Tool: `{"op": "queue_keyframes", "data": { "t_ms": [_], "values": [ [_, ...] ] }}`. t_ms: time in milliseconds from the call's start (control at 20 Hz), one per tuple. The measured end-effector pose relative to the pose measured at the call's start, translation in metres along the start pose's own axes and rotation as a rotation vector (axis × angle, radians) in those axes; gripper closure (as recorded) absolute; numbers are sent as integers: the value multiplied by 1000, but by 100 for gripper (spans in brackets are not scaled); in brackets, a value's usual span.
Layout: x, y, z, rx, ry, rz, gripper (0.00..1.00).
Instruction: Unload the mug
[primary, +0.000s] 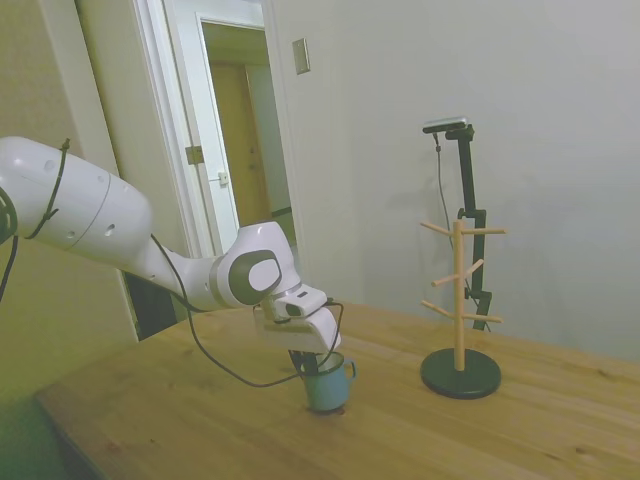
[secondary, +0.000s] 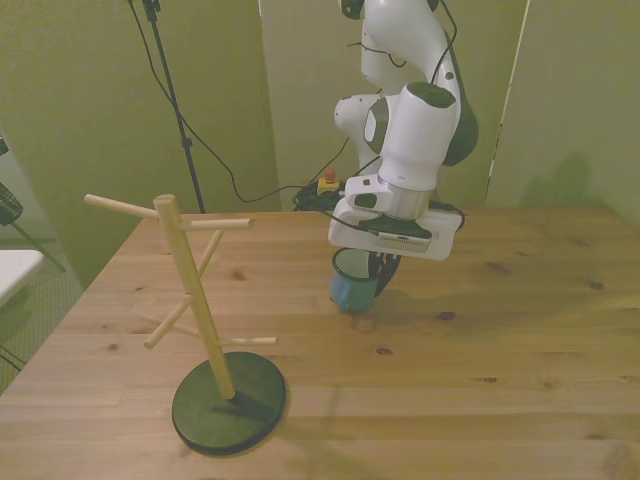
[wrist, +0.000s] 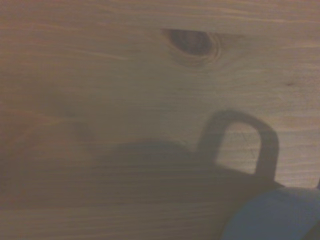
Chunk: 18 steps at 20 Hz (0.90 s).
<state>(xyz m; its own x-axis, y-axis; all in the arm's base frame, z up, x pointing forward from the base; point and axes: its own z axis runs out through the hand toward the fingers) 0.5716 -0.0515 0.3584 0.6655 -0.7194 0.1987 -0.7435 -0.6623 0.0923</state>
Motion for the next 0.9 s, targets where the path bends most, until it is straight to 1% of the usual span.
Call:
{"op": "queue_keyframes", "data": {
  "t_ms": [400, 450, 900],
  "values": [
    [7, -8, 6, -48, -30, 0, 100],
    [8, -9, 6, -49, -29, 0, 0],
    [9, -10, 6, -48, -26, -3, 0]
  ]
}}
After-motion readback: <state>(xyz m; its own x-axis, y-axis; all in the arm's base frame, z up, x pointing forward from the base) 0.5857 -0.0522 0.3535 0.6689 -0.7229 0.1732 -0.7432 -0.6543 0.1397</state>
